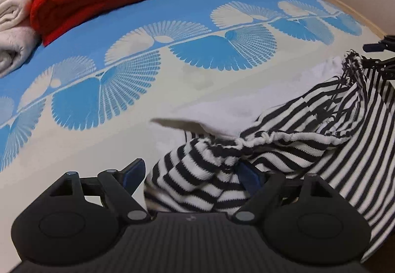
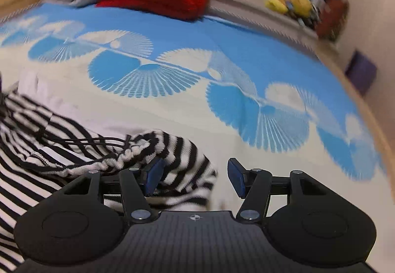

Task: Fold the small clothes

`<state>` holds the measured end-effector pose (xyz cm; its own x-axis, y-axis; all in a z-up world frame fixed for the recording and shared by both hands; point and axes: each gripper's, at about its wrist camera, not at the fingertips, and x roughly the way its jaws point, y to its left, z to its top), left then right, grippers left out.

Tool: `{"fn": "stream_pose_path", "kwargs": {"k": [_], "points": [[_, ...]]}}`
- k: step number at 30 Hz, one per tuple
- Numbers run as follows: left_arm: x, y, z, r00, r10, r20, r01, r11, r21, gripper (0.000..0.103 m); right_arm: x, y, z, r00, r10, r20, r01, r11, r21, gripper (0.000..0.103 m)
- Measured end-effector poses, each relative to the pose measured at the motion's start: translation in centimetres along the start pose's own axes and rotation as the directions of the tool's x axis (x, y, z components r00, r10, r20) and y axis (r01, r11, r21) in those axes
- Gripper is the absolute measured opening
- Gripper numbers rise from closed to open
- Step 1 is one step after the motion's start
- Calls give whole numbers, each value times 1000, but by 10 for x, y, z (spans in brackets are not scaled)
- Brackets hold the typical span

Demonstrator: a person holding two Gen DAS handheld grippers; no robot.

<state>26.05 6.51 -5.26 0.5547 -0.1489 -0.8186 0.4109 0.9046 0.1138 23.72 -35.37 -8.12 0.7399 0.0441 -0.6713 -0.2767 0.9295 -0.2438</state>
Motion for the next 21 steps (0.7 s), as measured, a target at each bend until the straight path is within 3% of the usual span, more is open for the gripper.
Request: {"fn": "stream_pose_path", "kwargs": {"k": [3, 5, 7, 12, 13, 14, 16, 17, 19, 21], "points": [[9, -2, 6, 1000, -18, -3, 18, 1000, 19, 74, 8, 13, 3, 1000, 6, 8, -5, 997, -75, 58], [13, -2, 8, 999, -48, -19, 48, 999, 25, 44, 12, 19, 5, 1000, 15, 16, -13, 993, -114, 54], [14, -2, 11, 998, -60, -23, 60, 998, 31, 29, 15, 24, 8, 999, 29, 17, -27, 989, -146, 49], [6, 9, 18, 998, -66, 17, 67, 998, -6, 19, 20, 32, 9, 997, 80, -2, -79, 973, -218, 30], [4, 12, 19, 997, -72, 28, 72, 997, -19, 19, 22, 33, 9, 996, 90, -12, -90, 970, -225, 22], [1, 16, 21, 996, -76, 40, 77, 996, -32, 19, 23, 33, 9, 995, 102, -19, -104, 968, -230, 7], [-5, 23, 24, 994, -81, 67, 85, 995, -60, 18, 21, 30, 11, 994, 109, -11, -108, 967, -230, 2], [-8, 28, 27, 992, -88, 88, 96, 992, -83, 17, 15, 24, 16, 994, 107, 21, -100, 974, -201, 2], [-18, 41, 32, 984, -98, 149, 121, 981, -150, 17, 0, -4, 31, 986, 113, 119, -111, 994, -23, 2], [-26, 55, 37, 970, -93, 226, 146, 963, -229, 17, -14, -37, 41, 970, 95, 225, -138, 973, 183, 2]]}}
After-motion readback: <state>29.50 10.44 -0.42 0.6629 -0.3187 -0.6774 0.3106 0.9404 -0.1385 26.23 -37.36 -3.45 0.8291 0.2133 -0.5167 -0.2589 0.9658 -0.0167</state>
